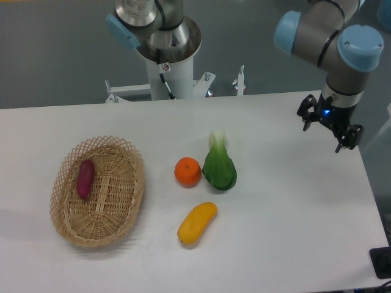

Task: Pick up the sweet potato from the basket
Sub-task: 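Move the gripper from its raised pose over to the wicker basket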

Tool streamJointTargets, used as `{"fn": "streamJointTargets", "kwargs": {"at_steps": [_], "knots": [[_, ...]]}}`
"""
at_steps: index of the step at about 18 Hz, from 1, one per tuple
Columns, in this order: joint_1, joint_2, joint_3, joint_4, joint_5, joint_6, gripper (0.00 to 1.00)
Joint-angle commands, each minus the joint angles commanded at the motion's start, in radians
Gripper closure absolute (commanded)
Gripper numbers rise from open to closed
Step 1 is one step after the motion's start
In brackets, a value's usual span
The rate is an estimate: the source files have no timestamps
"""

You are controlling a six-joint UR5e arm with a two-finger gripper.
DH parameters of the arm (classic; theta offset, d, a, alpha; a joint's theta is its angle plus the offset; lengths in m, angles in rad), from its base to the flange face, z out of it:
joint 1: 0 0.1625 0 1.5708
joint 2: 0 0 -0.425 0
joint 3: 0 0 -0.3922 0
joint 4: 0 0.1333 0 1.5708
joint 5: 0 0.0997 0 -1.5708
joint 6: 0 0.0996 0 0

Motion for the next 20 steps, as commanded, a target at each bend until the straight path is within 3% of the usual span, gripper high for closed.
{"fn": "streamJointTargets", "kwargs": {"at_steps": [10, 15, 20], "knots": [[-0.043, 0.006, -0.003, -0.002, -0.028, -0.044, 0.00], [-0.115, 0.008, 0.000, 0.000, -0.081, -0.210, 0.00], [-0.204, 0.028, -0.041, 0.008, -0.133, -0.418, 0.00]]}}
